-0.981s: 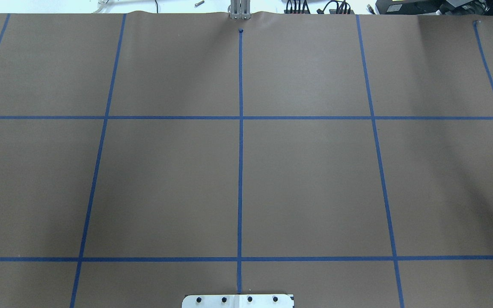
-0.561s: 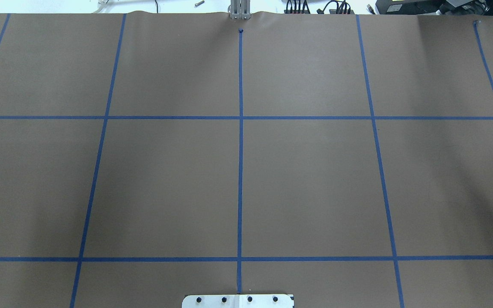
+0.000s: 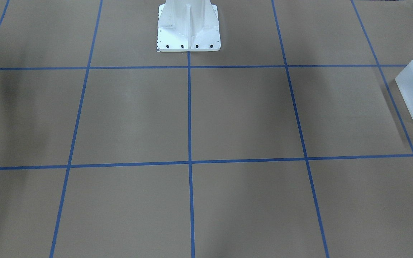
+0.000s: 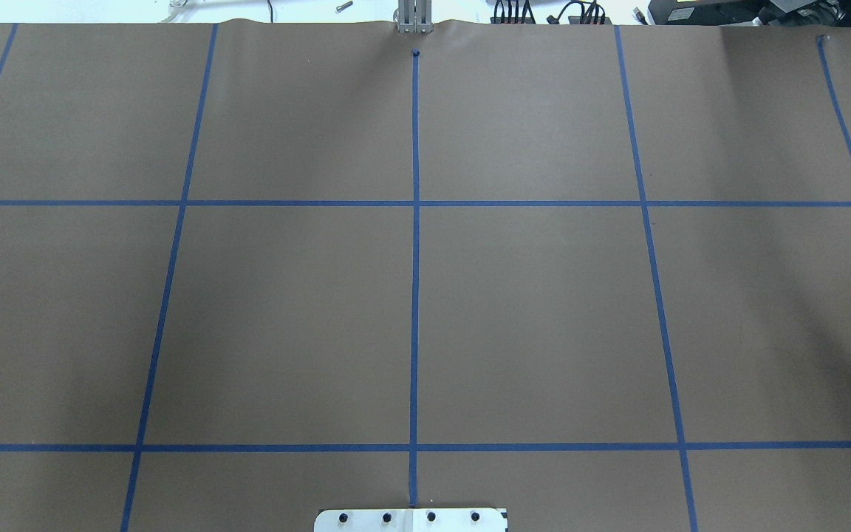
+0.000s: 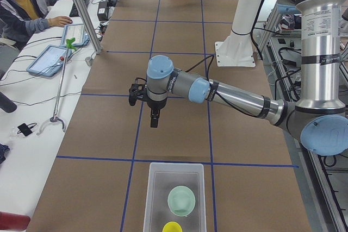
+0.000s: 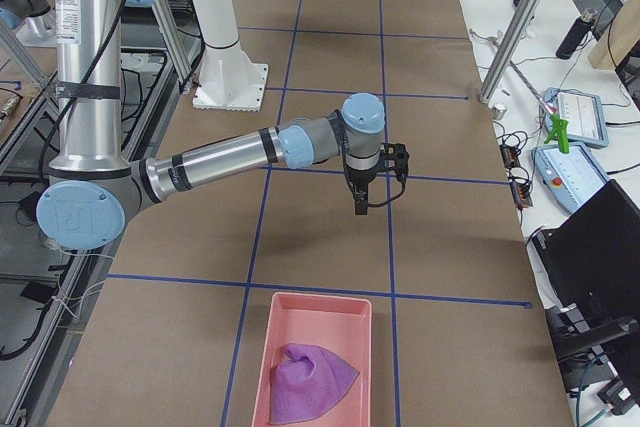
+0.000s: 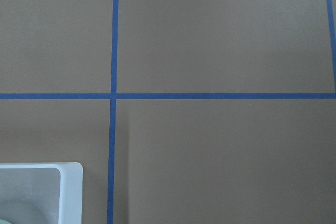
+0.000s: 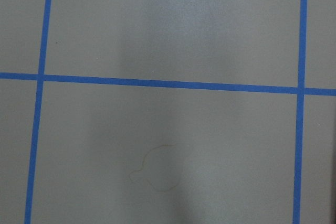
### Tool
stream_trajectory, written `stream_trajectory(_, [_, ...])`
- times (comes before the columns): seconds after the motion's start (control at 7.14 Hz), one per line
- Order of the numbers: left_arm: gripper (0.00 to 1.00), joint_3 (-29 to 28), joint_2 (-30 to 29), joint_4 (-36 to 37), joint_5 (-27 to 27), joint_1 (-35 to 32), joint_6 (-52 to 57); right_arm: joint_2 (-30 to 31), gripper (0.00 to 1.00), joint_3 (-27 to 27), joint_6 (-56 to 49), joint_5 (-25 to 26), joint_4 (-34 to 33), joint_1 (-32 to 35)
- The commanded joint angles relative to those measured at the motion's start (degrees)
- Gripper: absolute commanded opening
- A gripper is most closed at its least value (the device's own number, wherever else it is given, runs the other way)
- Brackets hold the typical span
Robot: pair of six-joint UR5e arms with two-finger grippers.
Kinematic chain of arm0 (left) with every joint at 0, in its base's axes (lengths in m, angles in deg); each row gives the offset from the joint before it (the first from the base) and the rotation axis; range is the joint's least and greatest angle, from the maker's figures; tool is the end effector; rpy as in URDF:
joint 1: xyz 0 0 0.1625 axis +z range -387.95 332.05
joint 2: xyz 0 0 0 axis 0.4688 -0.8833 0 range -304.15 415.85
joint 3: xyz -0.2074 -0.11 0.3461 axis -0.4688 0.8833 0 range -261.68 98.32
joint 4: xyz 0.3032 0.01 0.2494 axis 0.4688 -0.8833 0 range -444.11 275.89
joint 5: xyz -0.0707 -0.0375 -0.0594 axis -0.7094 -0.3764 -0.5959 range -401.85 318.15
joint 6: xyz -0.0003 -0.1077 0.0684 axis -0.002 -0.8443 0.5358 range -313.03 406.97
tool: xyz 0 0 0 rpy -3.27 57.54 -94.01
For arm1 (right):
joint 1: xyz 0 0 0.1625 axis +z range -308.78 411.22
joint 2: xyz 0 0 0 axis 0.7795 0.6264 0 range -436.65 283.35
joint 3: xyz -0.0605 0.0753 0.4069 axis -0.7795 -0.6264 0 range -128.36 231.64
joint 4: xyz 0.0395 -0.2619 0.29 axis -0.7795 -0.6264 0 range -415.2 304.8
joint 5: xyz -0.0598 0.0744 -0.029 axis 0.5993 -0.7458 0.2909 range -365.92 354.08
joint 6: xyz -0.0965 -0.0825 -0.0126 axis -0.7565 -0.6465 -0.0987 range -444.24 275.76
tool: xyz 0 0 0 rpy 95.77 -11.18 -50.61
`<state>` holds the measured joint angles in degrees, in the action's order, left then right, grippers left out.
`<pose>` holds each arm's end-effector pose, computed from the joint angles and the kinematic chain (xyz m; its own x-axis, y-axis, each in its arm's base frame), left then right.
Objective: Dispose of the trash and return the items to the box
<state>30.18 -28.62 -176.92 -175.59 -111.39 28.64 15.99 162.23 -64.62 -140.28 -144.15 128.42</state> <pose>0.0054 -0.4409 0.5293 0.6908 -0.0028 -0.7231 0.1148 0.9877 0.1059 -0.0581 -0.4547 0.5202 0.6796 -0.0487 0.7320 -0.0198 0.9962 0.0846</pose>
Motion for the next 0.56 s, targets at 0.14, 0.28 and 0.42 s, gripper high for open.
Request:
stream_trajectory(0.14, [0.98,-0.3,0.0,0.0,-0.1,0.0,0.2,-0.4,1.00,-0.5,-0.4,0.5,0.0,0.0])
stream_trajectory(0.28, [0.98,-0.2,0.0,0.0,-0.2,0.0,0.3,-0.4,1.00,0.0,-0.4,0.4,0.0,0.1])
stream_trajectory(0.42, [0.98,-0.4,0.0,0.0,-0.2,0.0,0.3,-0.4,1.00,0.0,-0.4,0.5,0.0,0.2])
